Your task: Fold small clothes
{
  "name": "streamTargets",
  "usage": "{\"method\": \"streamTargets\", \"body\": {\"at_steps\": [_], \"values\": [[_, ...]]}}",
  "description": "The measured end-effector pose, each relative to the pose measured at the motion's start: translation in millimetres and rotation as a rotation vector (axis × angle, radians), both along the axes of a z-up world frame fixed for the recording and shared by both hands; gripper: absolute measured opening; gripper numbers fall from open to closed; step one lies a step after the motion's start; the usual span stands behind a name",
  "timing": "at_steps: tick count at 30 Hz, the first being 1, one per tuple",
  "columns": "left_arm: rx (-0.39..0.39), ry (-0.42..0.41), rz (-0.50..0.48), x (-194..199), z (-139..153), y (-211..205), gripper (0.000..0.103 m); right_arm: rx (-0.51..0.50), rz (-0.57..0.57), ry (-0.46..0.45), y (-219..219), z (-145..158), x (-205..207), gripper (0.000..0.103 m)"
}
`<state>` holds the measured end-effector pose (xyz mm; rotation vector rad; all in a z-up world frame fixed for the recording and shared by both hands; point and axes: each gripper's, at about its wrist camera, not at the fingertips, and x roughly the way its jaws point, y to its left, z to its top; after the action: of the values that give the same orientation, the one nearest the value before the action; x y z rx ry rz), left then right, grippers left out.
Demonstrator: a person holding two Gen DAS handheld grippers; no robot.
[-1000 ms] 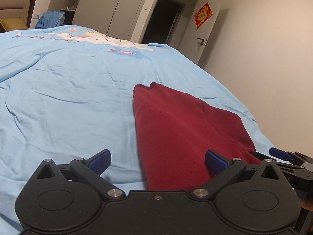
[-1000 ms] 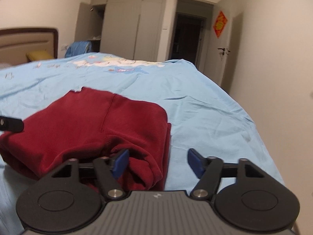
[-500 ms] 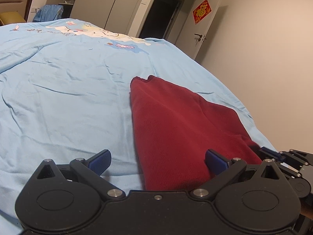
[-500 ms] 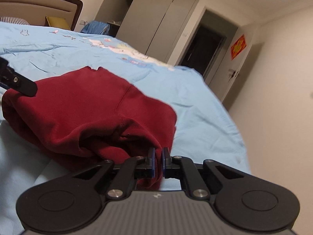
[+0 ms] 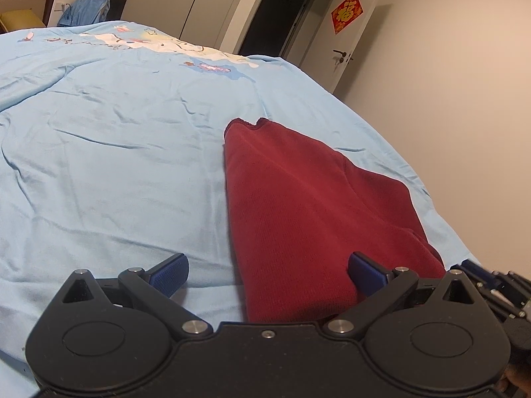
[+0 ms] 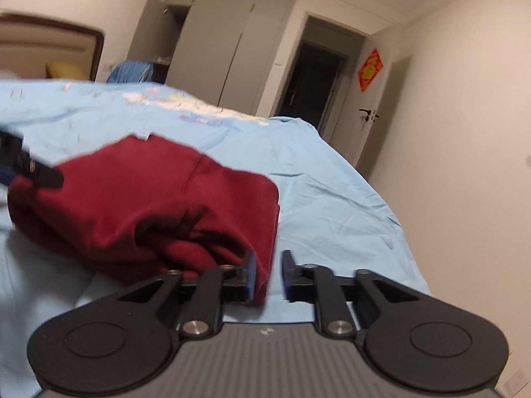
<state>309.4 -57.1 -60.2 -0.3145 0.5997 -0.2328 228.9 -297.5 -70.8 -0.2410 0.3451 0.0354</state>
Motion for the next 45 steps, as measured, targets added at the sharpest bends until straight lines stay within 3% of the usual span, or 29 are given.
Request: {"method": "streamTargets", "body": {"at_steps": [2,6,11,18,24,30,35,41,45], "values": [[0.001,0.003,0.001,0,0,-1,0.102,0.059,0.007,-0.015,-2,7,0,0.055],[0.005,0.006,0.002,0,0,0,0.102,0.152,0.053,-0.031,6,15,6,0.072],[0.011,0.008,0.003,0,1,0,0.102,0.198,0.084,-0.013,19,14,16,0.086],[0.011,0.016,-0.004,0,-2,-1,0.102,0.223,0.018,0.077,18,-8,19,0.092],[0.017,0.027,-0.009,2,-6,-1,0.102,0.286,-0.003,0.098,4,-20,11,0.103],[0.013,0.028,-0.018,4,-7,0,0.102,0.389,0.017,0.091,-10,-18,5,0.103],[-0.015,-0.013,-0.005,4,1,7,0.102,0.452,0.037,0.025,-22,-6,8,0.103],[0.019,-0.036,-0.011,26,12,6,0.102,0.546,-0.038,0.026,-50,1,46,0.102],[0.076,-0.014,-0.014,44,11,-3,0.102,0.558,-0.059,0.053,-59,-1,76,0.079]]}}
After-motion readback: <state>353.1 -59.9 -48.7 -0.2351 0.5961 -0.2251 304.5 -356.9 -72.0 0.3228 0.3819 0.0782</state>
